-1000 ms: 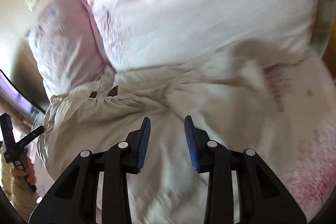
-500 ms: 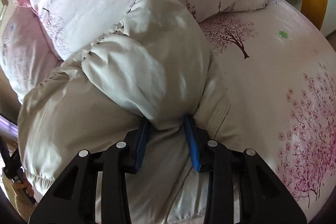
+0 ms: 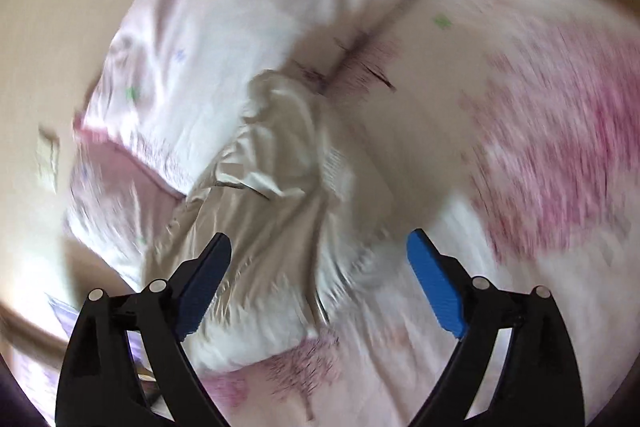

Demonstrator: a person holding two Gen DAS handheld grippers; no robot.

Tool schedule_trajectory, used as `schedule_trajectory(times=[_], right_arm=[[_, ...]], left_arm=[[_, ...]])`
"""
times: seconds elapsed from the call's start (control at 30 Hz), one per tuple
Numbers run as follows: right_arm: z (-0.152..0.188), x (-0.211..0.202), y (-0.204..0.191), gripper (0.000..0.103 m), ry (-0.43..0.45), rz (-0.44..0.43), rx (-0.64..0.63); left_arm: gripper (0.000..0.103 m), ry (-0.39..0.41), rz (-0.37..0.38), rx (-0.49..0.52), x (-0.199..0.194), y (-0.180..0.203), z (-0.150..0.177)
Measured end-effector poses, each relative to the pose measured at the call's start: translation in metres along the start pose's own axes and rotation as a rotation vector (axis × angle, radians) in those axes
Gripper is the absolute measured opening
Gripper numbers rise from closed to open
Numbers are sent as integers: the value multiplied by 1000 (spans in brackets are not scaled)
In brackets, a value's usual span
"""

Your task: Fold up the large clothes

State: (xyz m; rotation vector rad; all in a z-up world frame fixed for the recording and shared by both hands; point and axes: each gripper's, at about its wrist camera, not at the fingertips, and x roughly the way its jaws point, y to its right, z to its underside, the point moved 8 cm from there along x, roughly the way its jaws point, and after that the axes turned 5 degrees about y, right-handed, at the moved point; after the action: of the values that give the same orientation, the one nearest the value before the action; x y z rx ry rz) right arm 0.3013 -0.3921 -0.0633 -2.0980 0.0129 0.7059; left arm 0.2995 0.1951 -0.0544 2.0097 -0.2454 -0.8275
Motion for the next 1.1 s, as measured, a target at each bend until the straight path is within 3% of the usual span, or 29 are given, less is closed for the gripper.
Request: schedule_trajectory(times=[0.17,0.33,0.57,0.7,0.8,0.97,1.1], right_arm=[[6,21,19,91,-93,-38,141],[6,47,22,91,-111,-34,201],[9,57,13,81,-101,-59,180],[8,58,13,78,-89,-64,172],[7,58,13,74,-80,-71,169],[7,55,8,52,-52,-87,128],[5,45,-8,39,-25,-114,72]], left_arm=[[85,-13,23,-86,10,-3,17],[85,17,17,-103,27,3,18],[83,18,-5,-156,54,1,19],[80,62,-15,-182,57,-2,8],[71,95,-15,-214,55,-9,-2],[43,93,27,-244,53,-14,-7],[30,94,62,-208,47,-3,-12]])
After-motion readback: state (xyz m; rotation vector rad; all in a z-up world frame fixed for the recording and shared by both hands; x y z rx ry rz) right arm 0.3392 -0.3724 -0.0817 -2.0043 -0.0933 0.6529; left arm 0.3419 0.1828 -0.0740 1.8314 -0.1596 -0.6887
